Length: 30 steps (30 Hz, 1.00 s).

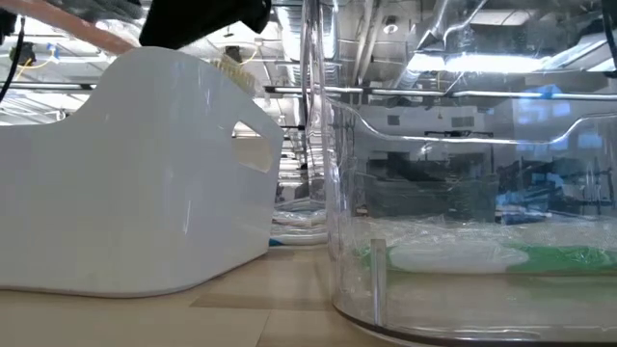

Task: Pick & Place Toothbrushes
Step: Put the orange toothbrush into the white bin

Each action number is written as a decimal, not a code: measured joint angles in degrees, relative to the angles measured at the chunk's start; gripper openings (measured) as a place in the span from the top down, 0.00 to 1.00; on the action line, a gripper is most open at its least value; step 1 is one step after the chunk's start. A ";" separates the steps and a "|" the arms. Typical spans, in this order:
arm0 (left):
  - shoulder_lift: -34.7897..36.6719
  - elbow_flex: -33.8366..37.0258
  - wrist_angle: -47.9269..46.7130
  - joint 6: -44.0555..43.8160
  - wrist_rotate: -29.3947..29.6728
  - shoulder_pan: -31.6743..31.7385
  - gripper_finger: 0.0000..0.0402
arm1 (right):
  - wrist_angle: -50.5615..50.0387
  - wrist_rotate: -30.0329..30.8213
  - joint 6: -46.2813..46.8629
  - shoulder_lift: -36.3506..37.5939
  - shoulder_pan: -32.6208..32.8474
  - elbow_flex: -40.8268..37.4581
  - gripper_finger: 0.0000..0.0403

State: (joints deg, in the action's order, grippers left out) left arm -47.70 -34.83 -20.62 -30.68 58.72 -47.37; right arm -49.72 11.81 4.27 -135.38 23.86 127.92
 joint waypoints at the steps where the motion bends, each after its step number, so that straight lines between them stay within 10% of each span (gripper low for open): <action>1: 0.00 0.00 0.08 0.00 0.04 0.00 0.90 | 0.51 0.03 -0.08 0.12 0.03 -0.83 1.00; 30: -0.02 0.00 0.58 0.15 0.19 0.02 0.91 | 0.38 -1.52 0.30 -4.56 -1.64 -2.86 0.94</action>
State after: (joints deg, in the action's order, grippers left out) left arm -47.72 -34.83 -20.03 -30.52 58.92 -47.35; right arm -49.34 10.28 4.56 -139.94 22.22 125.05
